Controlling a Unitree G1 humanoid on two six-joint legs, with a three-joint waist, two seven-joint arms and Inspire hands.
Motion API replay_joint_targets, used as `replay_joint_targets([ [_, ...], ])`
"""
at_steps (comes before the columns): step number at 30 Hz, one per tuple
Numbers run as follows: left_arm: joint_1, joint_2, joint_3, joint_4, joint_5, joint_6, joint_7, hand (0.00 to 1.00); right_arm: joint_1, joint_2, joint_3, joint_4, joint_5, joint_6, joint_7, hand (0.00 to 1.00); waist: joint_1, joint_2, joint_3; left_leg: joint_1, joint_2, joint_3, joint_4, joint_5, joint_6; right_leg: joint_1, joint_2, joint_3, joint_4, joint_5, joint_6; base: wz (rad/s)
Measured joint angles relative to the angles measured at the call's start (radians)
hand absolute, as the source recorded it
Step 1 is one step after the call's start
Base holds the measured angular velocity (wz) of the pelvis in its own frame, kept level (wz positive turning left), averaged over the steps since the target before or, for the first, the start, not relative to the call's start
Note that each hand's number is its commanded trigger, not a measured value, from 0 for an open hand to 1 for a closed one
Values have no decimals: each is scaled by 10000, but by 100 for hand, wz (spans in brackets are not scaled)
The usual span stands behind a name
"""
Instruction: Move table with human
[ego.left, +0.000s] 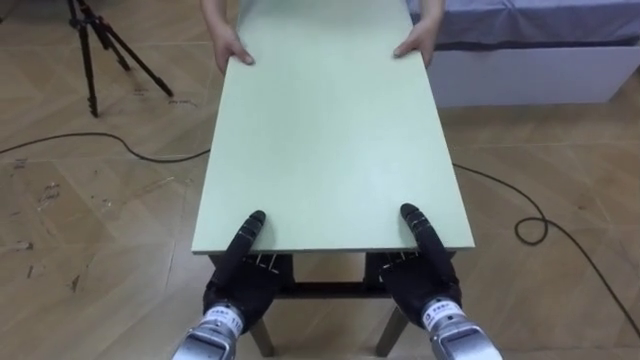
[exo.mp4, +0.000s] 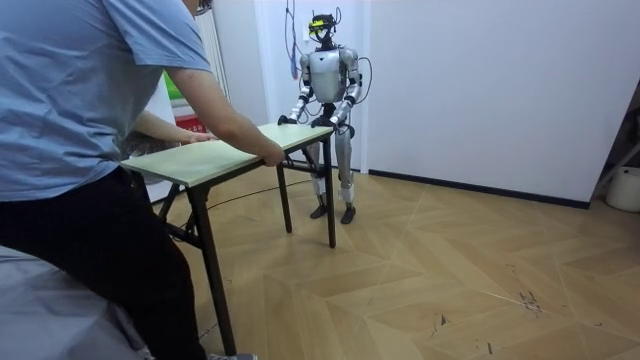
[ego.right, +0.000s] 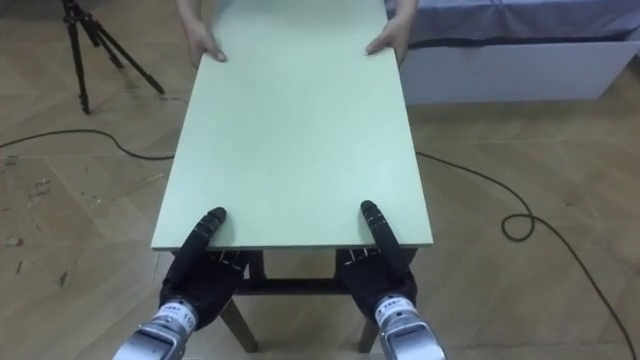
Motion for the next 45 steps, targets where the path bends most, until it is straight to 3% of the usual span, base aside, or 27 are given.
replay_joint_targets([
  [10, 5, -68, 13, -2, 333, -29, -27, 100, 2, 10, -5, -2, -57, -69, 1, 100, 109, 11, -9, -17, -77, 4, 7, 1, 0, -23, 9, -16, -22, -22, 7, 0],
  [19, 167, -106, 24, -158, 804, -43, -189, 100, 34, -2, -7, -36, -284, -160, 132, 100, 91, 36, -95, -57, -72, -5, 48, 2, 1, -63, 18, -13, 30, -20, 7, 0],
  [28, 1139, -57, 50, -1521, 1059, -54, -253, 100, 765, -69, 2, -1077, -331, 28, 521, 100, -59, 64, -131, -155, -81, -92, 110, 2, 1, -58, 1, -12, 32, -18, 4, 3],
  [35, 1346, -40, 48, -2278, 1228, -54, -308, 100, 846, -96, -8, -1536, -328, -73, 669, 100, -74, 77, -144, -154, -82, -75, 120, 2, 1, -105, 26, -6, 14, -18, 6, -1],
  [45, 2246, -45, 8, -3383, 1272, -70, -307, 100, 1603, -102, 93, -2668, -779, -197, 671, 100, -26, 32, -171, 29, 33, -83, -26, 0, -1, -25, 63, 61, -1, -16, 7, -3],
])
